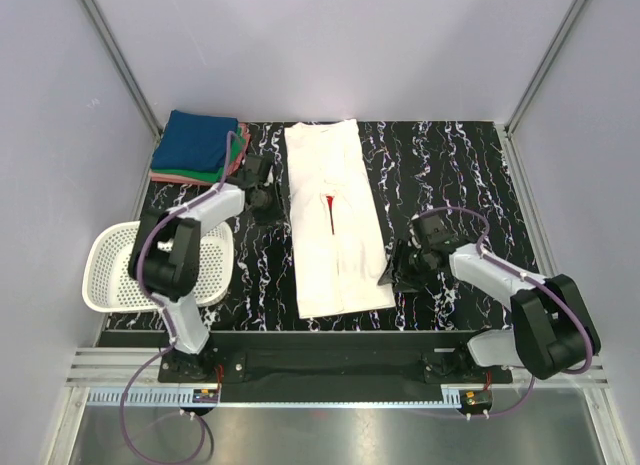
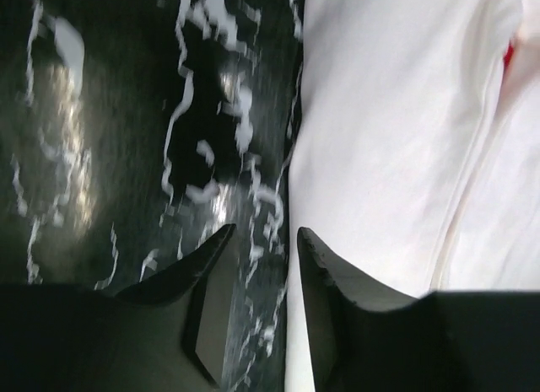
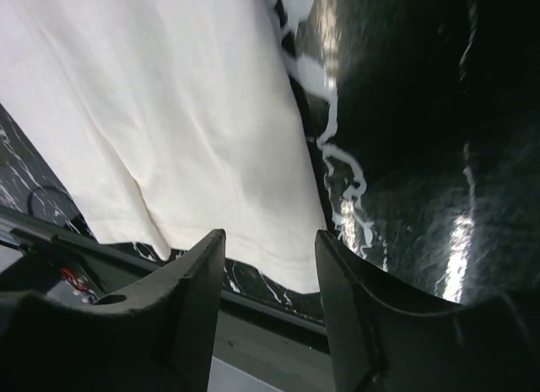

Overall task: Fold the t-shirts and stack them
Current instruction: Fold the tshirt

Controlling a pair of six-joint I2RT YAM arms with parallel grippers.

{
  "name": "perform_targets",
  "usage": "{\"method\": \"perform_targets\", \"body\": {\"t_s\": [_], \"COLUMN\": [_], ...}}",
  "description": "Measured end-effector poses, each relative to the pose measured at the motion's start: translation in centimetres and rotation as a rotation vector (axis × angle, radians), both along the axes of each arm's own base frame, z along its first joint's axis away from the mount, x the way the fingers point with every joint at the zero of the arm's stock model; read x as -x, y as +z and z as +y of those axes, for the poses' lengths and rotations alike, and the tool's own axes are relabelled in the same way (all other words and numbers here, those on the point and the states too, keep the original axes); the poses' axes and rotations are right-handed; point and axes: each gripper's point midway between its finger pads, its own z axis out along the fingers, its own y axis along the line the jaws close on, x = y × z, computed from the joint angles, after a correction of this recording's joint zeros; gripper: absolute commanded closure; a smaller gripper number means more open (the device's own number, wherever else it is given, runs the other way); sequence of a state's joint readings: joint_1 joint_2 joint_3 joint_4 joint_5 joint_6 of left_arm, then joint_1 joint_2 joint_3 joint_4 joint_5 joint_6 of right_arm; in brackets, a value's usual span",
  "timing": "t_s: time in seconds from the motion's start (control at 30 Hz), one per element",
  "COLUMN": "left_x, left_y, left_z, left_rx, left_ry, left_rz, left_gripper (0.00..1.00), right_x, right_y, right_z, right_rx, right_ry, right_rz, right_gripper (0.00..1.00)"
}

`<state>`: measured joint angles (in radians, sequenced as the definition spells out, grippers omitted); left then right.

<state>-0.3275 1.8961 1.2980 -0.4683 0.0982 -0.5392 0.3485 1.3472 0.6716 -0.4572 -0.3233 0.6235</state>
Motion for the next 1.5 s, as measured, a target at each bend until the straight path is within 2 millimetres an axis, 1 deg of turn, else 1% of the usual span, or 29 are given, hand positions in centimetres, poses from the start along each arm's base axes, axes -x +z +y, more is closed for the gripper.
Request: {"method": "perform_targets", "body": {"t_s": [0.07,0.13,0.2,0.23,0.3,0.33,0.37,0.43,0.53,0.67,0.77,0.83,0.87,0.9,0.93,0.97,1.0,1.23,1.3,1.37,1.47,1.5], "left_x": [2.2,4.6,7.1,8.6,11.6,13.0,14.3,16.4,19.5,22.1,23.3,24.0,24.2,24.3,24.4,24.4,24.4,24.0,23.9,23.9,23.8,23.9], "left_y": [1.4,3.0,4.3,4.9,5.5,5.5,5.4,4.6,3.2,2.0,0.4,-0.6,-0.9,-1.1,-1.2,-1.3,-1.4,-1.5,-1.5,-1.4,-1.4,-1.4], "left_z": [0.5,0.6,0.1,-0.4,-1.4,-1.8,-1.9,-1.5,-1.1,-1.8,-2.0,-2.1,-2.1,-2.1,-2.2,-2.3,-2.5,-3.3,-3.4,-3.6,-4.0,-4.1], "left_rx": [0.011,0.026,0.042,0.057,0.086,0.104,0.121,0.145,0.173,0.217,0.226,0.222,0.220,0.221,0.224,0.231,0.235,0.255,0.261,0.266,0.277,0.280], "left_ry": [-0.008,-0.025,-0.058,-0.082,-0.133,-0.153,-0.166,-0.158,-0.150,-0.158,-0.151,-0.144,-0.139,-0.137,-0.133,-0.129,-0.127,-0.120,-0.120,-0.120,-0.121,-0.121], "left_rz": [-0.018,-0.060,-0.102,-0.125,-0.156,-0.160,-0.169,-0.161,-0.142,-0.120,-0.083,-0.052,-0.041,-0.036,-0.033,-0.031,-0.031,-0.036,-0.038,-0.039,-0.043,-0.044], "left_gripper": [0.55,0.51,0.51,0.50,0.50,0.47,0.46,0.46,0.44,0.43,0.42,0.41,0.41,0.41,0.42,0.42,0.42,0.42,0.40,0.39,0.39,0.41], "right_x": [1.7,2.7,3.2,3.3,3.5,3.5,3.6,3.7,4.3,4.8,5.2,5.3,5.2,5.2,5.2,5.2,5.3,5.5,5.5,5.5,5.4,5.4], "right_y": [-0.6,-1.0,-1.0,-0.9,-0.5,-0.4,-0.3,-0.3,-0.9,-1.6,-2.1,-2.3,-2.3,-2.3,-2.4,-2.5,-2.6,-2.8,-2.8,-2.8,-2.7,-2.6], "right_z": [0.6,0.3,-0.2,-0.4,-0.5,-0.6,-0.6,-0.8,-1.2,-1.5,-1.6,-1.4,-1.3,-1.2,-1.2,-1.2,-1.2,-1.3,-1.3,-1.3,-1.3,-1.3], "right_rx": [0.002,0.014,0.025,0.028,0.028,0.027,0.030,0.035,0.051,0.066,0.072,0.065,0.060,0.055,0.054,0.053,0.054,0.054,0.053,0.051,0.048,0.047], "right_ry": [0.028,0.017,-0.002,-0.011,-0.023,-0.027,-0.030,-0.037,-0.050,-0.069,-0.071,-0.073,-0.072,-0.073,-0.074,-0.076,-0.078,-0.084,-0.084,-0.084,-0.084,-0.083], "right_rz": [0.024,0.031,0.030,0.024,0.013,0.007,0.003,0.005,0.029,0.050,0.070,0.082,0.079,0.080,0.079,0.080,0.084,0.086,0.086,0.083,0.076,0.072], "right_gripper": [0.42,0.42,0.41,0.41,0.41,0.41,0.42,0.46,0.48,0.49,0.50,0.54,0.56,0.62,0.65,0.67,0.72,0.84,0.87,0.94,1.00,1.00]}}
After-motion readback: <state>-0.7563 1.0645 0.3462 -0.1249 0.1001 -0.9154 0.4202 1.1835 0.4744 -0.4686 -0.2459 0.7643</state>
